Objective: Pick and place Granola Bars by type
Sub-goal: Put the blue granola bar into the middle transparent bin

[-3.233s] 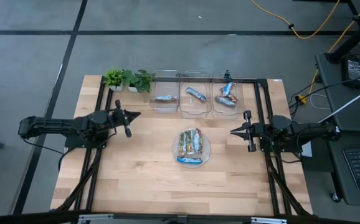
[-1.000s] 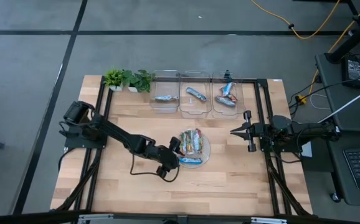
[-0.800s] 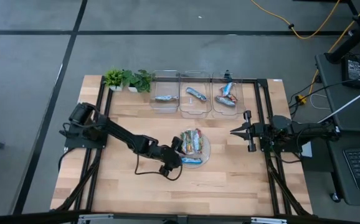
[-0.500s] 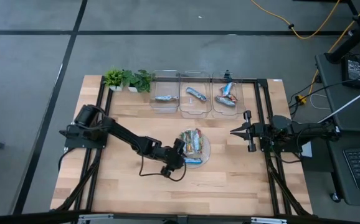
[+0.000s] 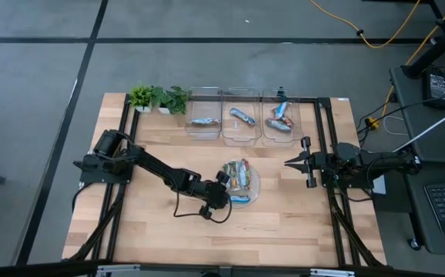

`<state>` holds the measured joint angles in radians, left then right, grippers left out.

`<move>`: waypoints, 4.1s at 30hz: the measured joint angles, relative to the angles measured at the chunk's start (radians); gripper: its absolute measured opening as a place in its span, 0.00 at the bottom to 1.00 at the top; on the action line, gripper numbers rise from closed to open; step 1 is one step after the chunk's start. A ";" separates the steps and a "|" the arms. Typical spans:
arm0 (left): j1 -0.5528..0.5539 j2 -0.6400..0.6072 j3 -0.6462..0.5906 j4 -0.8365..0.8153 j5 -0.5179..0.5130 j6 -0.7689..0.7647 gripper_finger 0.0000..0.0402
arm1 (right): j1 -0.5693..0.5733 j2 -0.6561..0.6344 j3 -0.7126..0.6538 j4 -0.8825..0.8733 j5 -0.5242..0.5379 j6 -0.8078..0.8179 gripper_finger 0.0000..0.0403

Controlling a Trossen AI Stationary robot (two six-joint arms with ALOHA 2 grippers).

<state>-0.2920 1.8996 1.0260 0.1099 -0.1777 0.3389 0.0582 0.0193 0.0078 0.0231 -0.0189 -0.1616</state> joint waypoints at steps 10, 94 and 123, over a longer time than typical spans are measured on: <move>0.000 0.000 0.000 -0.001 0.025 -0.004 0.07 | 0.000 0.000 0.000 0.000 0.000 0.000 0.08; 0.611 -0.153 0.938 -0.921 -0.010 -0.030 0.01 | 0.000 0.000 0.000 0.000 0.000 0.000 0.08; 0.674 0.120 0.927 -0.864 0.102 0.046 0.00 | 0.000 0.000 0.000 0.000 0.000 0.000 0.08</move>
<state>0.3815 2.0194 1.9530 -0.7536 -0.0757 0.3847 0.0582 0.0193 0.0078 0.0231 -0.0193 -0.1616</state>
